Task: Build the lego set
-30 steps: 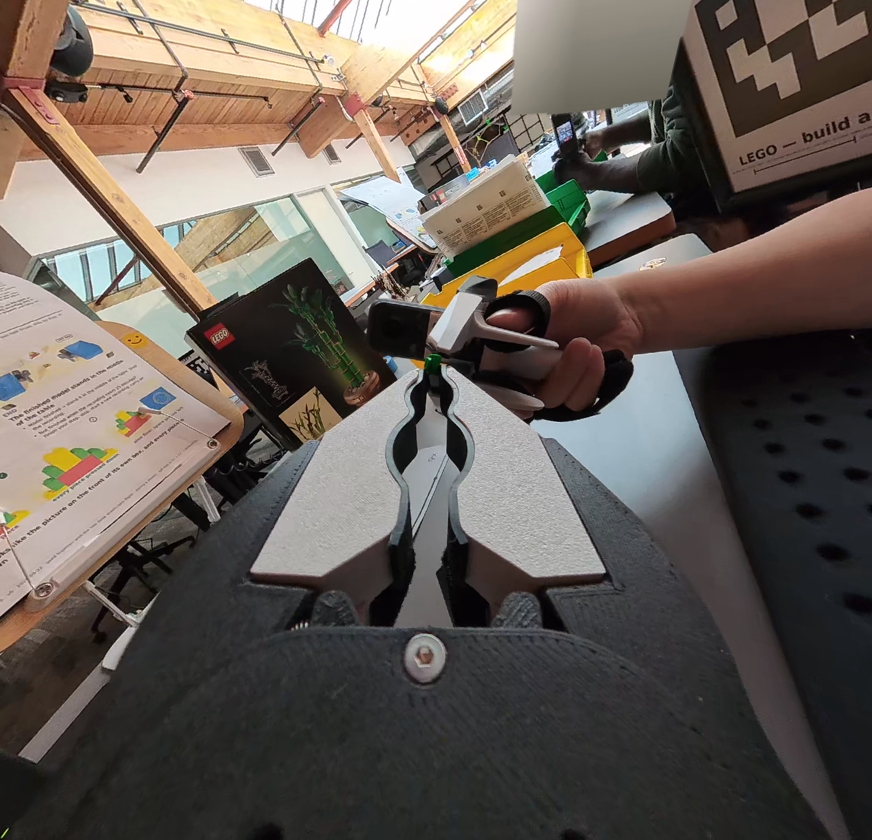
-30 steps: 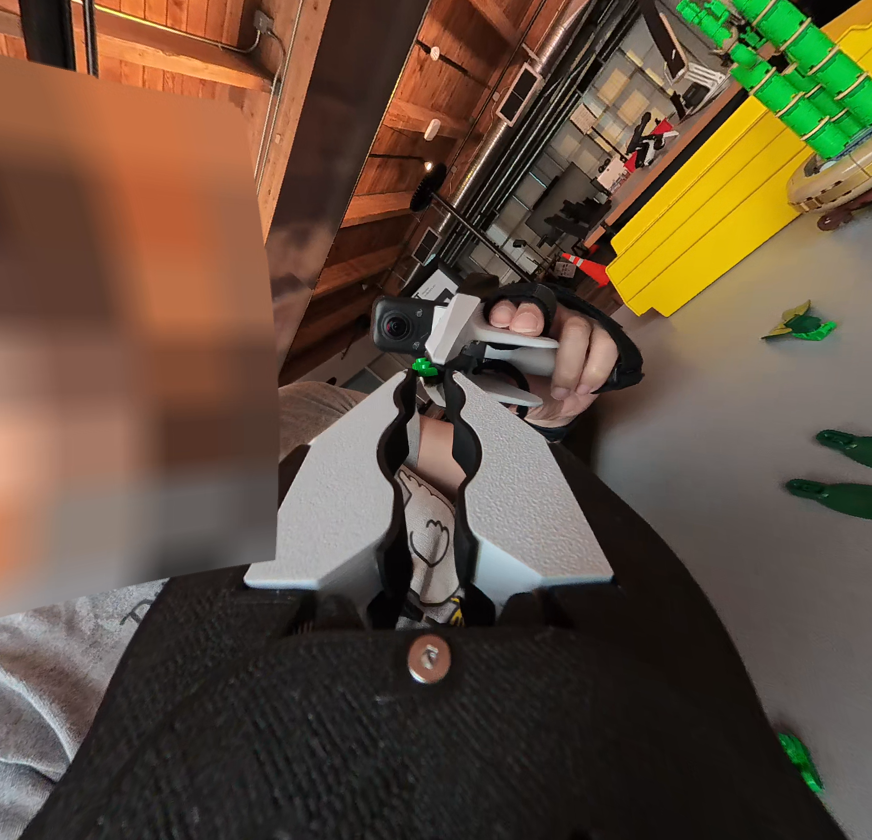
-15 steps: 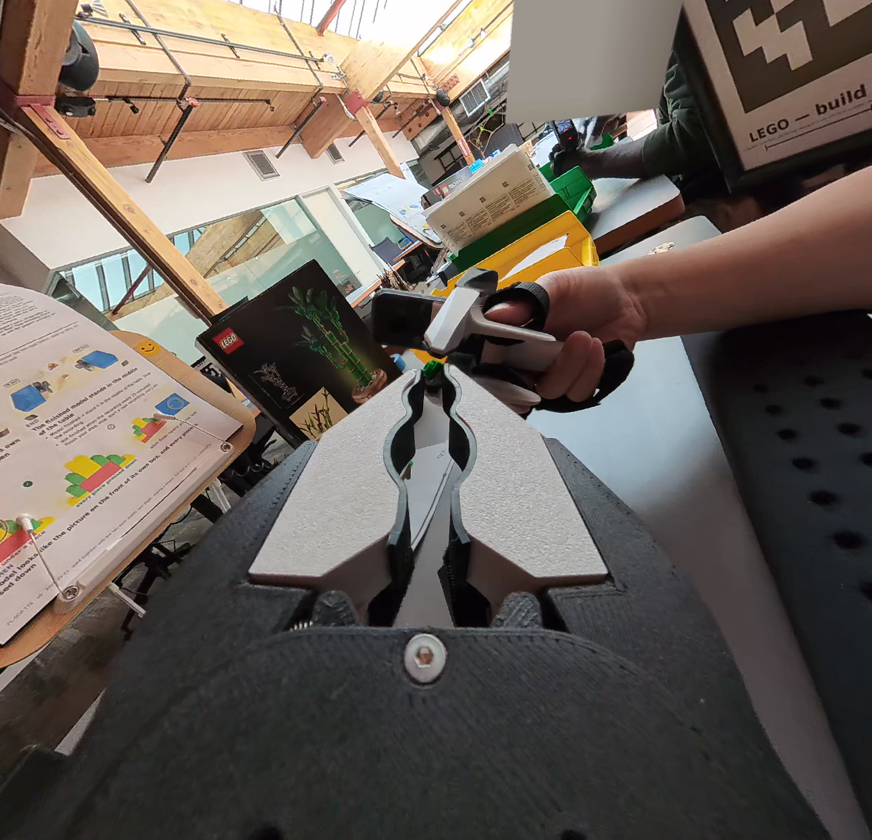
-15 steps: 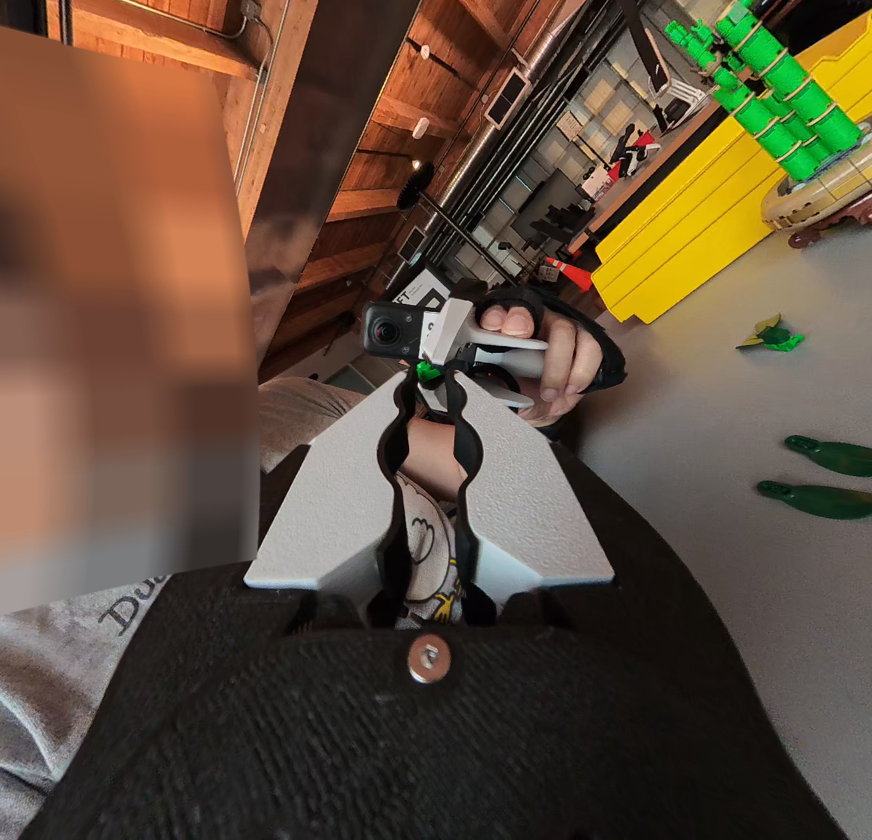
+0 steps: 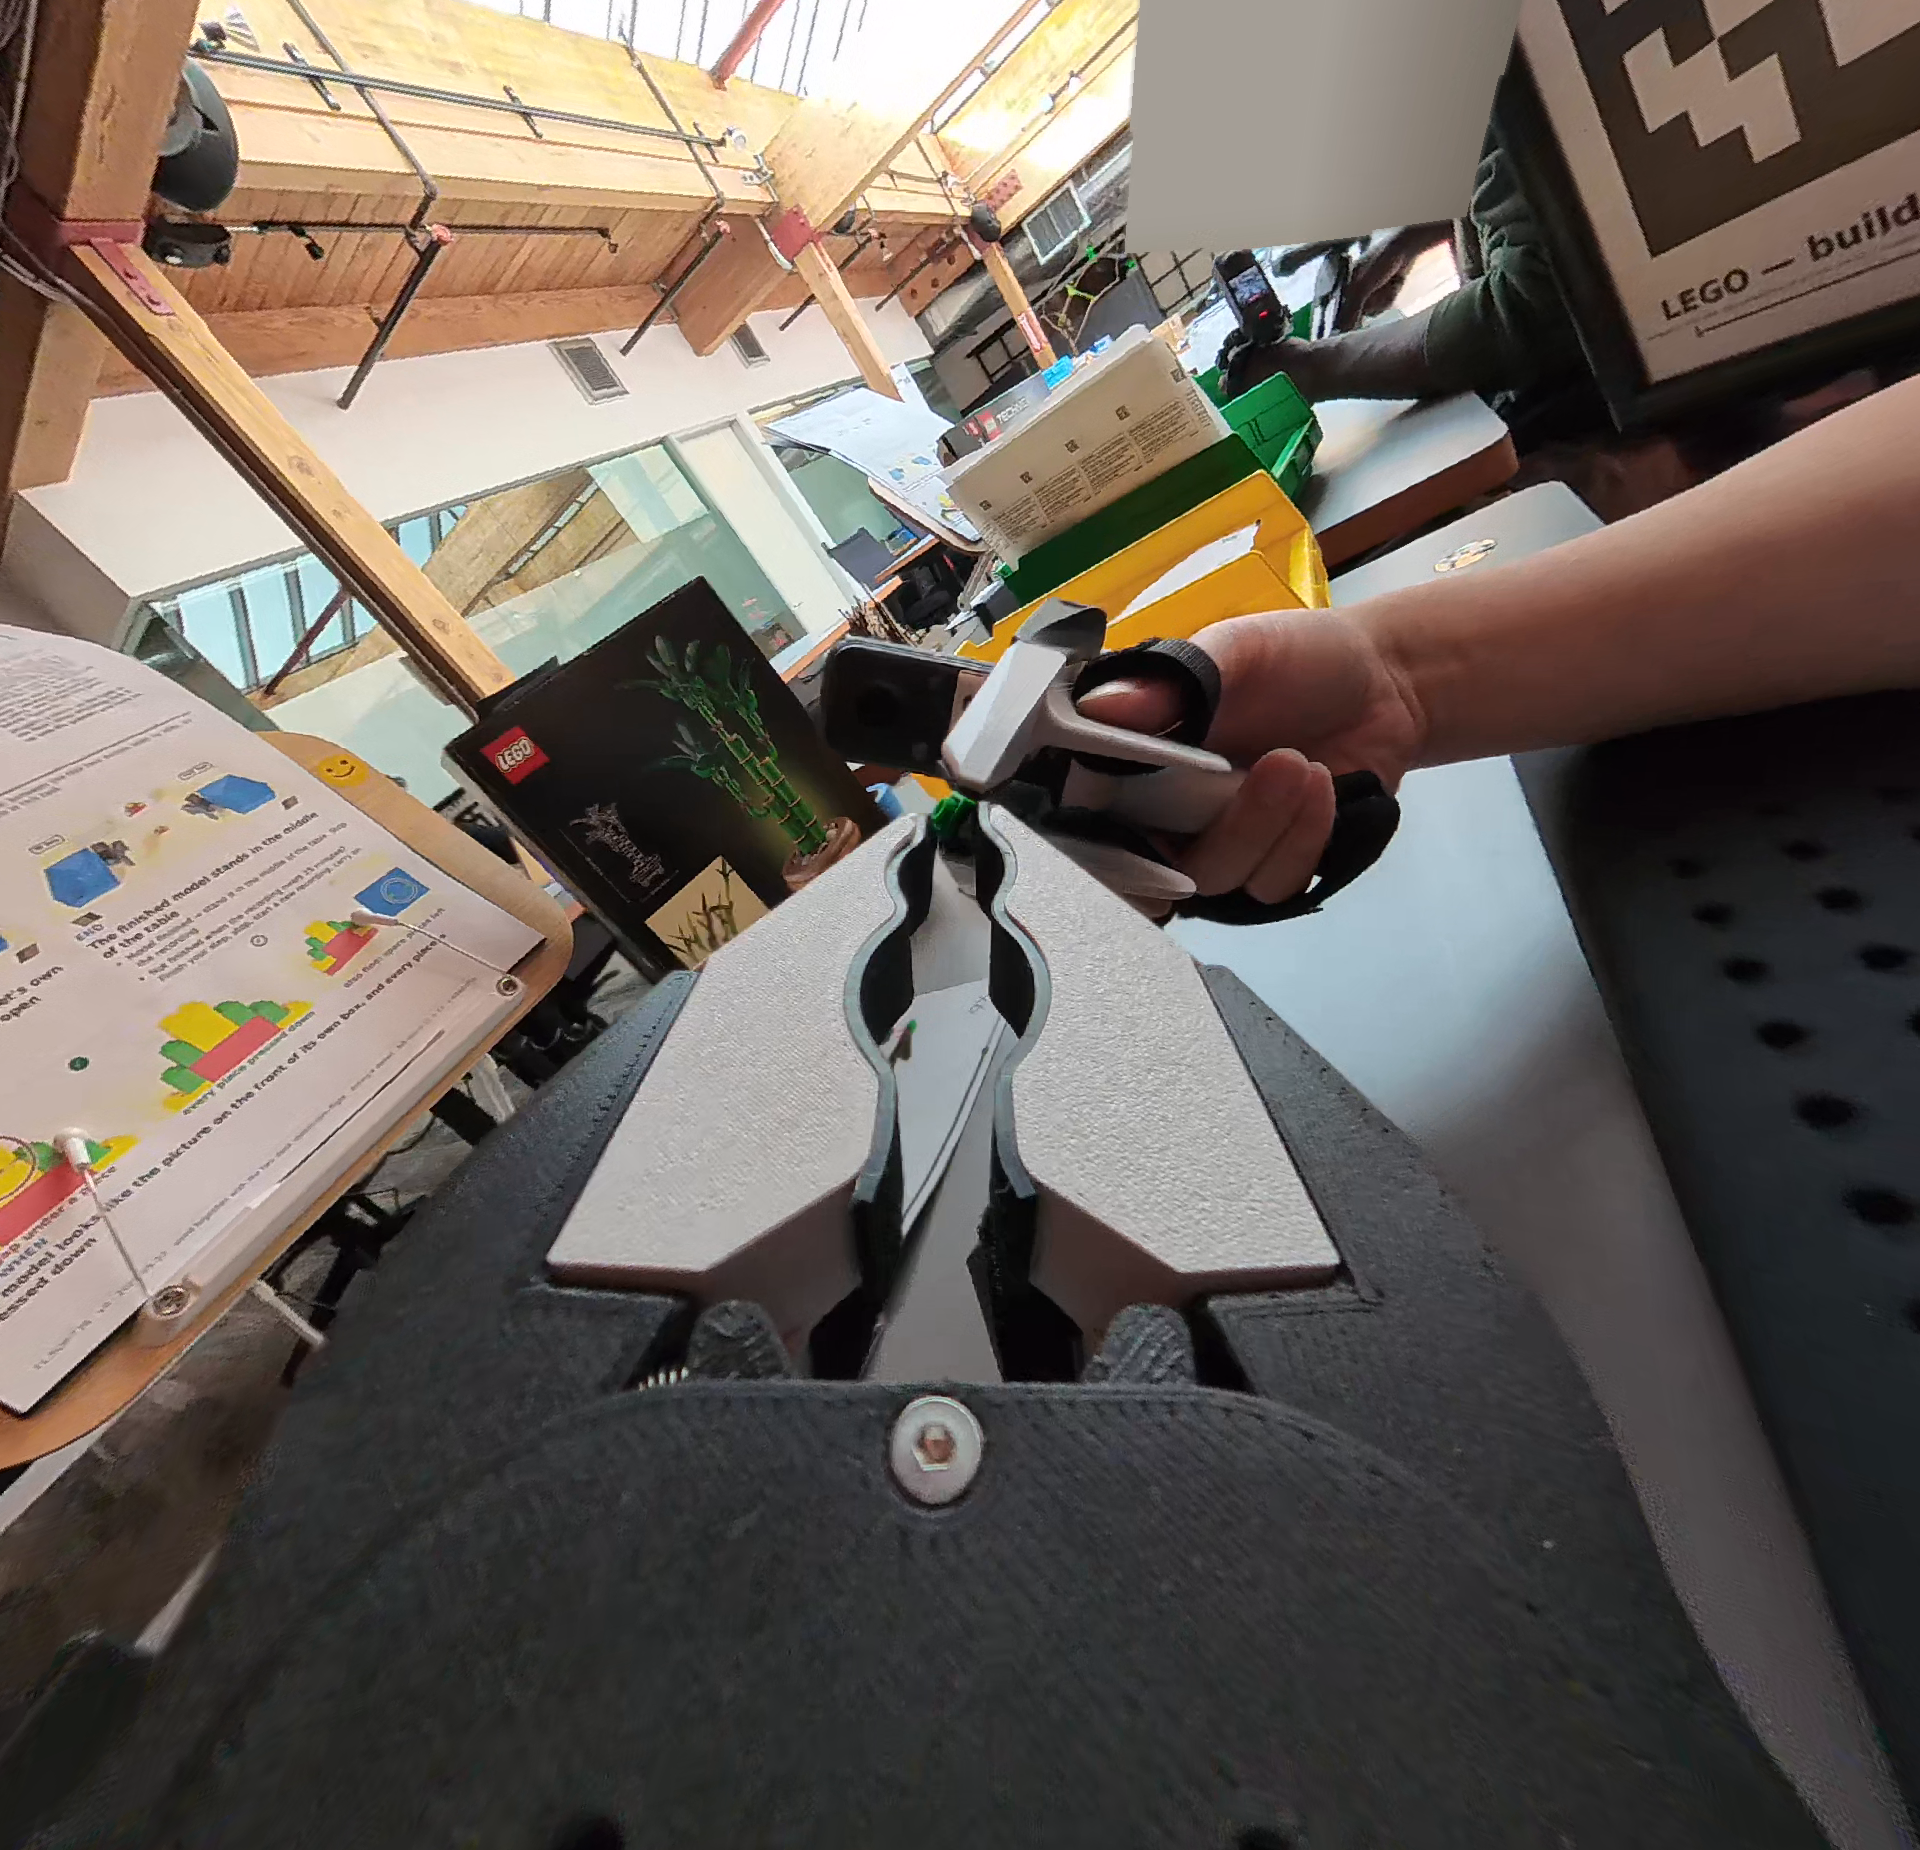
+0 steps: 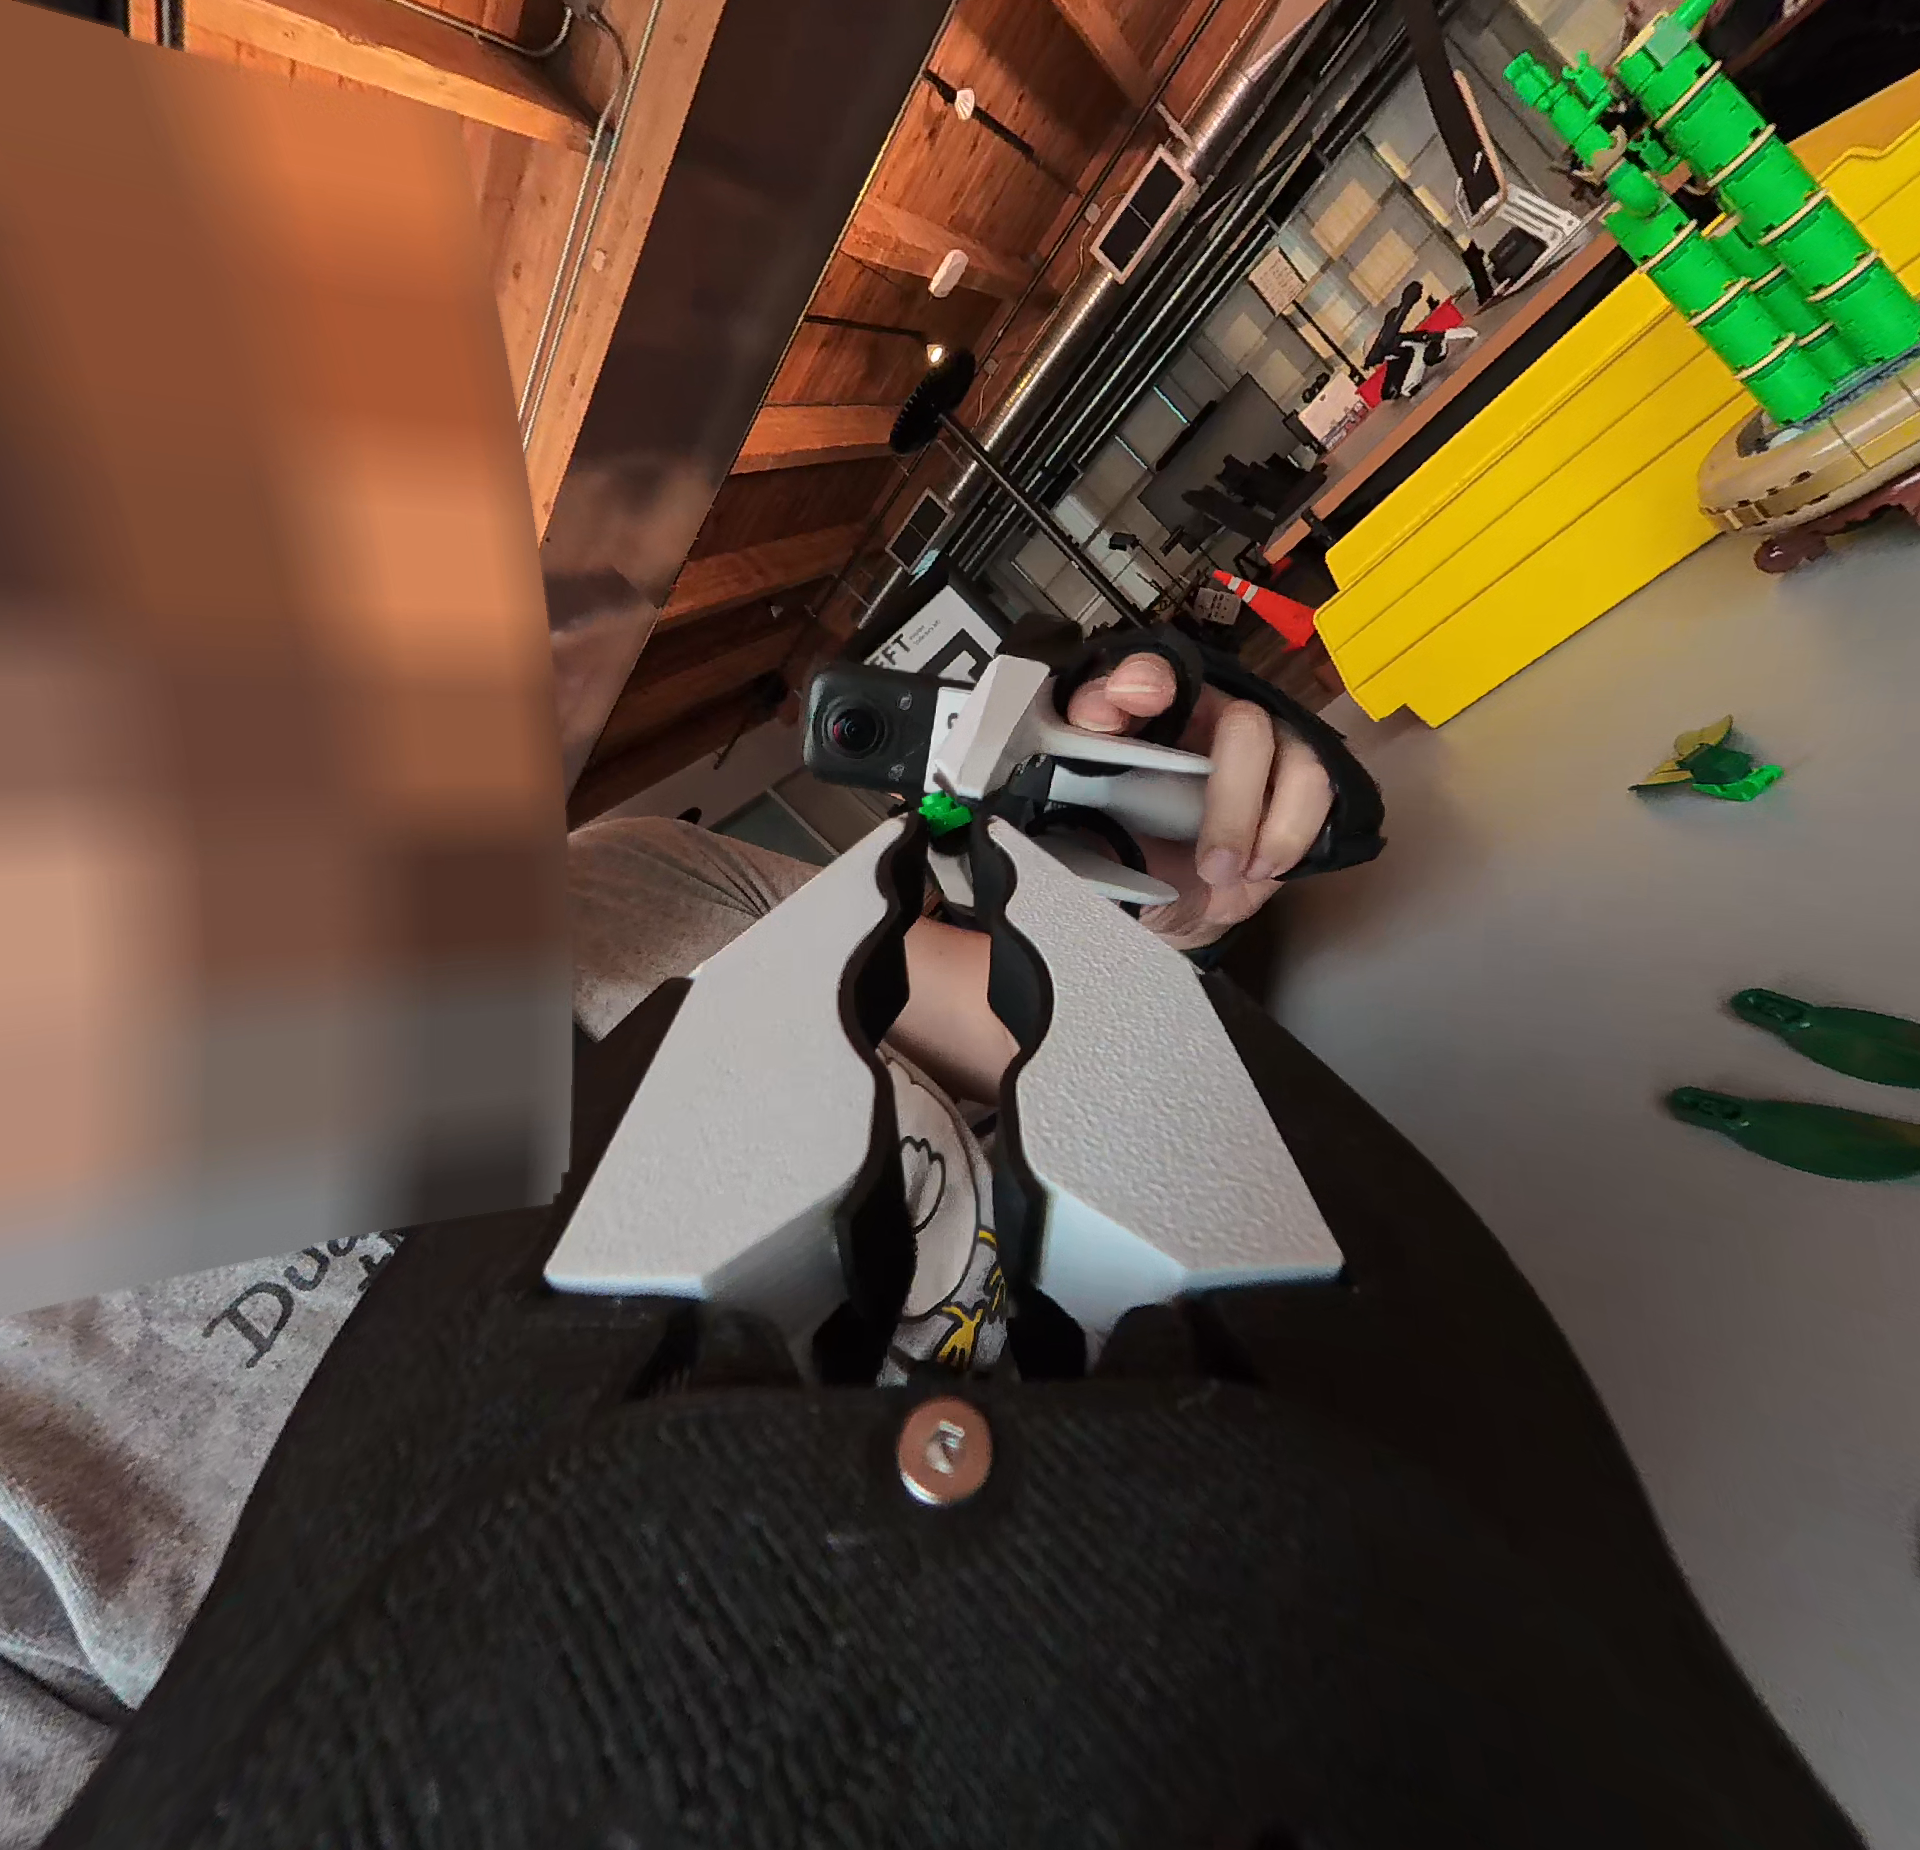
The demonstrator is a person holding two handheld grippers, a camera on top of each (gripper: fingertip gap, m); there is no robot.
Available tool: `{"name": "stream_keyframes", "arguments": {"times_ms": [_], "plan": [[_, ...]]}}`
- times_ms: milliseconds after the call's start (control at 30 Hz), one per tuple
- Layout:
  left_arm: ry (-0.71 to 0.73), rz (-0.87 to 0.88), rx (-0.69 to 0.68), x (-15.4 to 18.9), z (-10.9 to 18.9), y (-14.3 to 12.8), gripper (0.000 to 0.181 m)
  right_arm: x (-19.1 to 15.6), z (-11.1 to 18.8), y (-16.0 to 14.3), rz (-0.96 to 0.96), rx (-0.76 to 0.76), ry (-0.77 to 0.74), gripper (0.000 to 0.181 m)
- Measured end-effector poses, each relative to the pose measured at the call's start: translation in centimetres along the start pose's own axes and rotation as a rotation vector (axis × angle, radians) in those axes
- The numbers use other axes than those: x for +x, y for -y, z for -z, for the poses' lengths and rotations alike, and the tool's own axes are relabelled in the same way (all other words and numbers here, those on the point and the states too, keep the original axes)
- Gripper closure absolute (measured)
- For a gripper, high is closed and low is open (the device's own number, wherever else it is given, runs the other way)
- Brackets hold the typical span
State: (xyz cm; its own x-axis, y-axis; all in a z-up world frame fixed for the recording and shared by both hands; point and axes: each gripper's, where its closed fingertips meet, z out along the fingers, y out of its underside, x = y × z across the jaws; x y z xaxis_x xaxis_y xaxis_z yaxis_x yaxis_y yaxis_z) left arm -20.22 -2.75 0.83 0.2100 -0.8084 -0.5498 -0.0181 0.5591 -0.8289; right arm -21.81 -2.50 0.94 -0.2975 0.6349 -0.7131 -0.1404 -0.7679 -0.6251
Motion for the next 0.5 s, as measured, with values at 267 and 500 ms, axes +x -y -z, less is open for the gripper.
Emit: {"name": "stream_keyframes", "arguments": {"times_ms": [267,500], "plan": [[0.024,-0.031,-0.002,-0.13,-0.06,-0.03,0.174,0.06,0.09,0.2,0.008,0.012,-0.006,0.175],[0.029,-0.059,-0.021,0.07,-0.3,-0.26,0.161,0.74,0.27,-0.1,-0.012,-0.007,-0.046,0.175]]}}
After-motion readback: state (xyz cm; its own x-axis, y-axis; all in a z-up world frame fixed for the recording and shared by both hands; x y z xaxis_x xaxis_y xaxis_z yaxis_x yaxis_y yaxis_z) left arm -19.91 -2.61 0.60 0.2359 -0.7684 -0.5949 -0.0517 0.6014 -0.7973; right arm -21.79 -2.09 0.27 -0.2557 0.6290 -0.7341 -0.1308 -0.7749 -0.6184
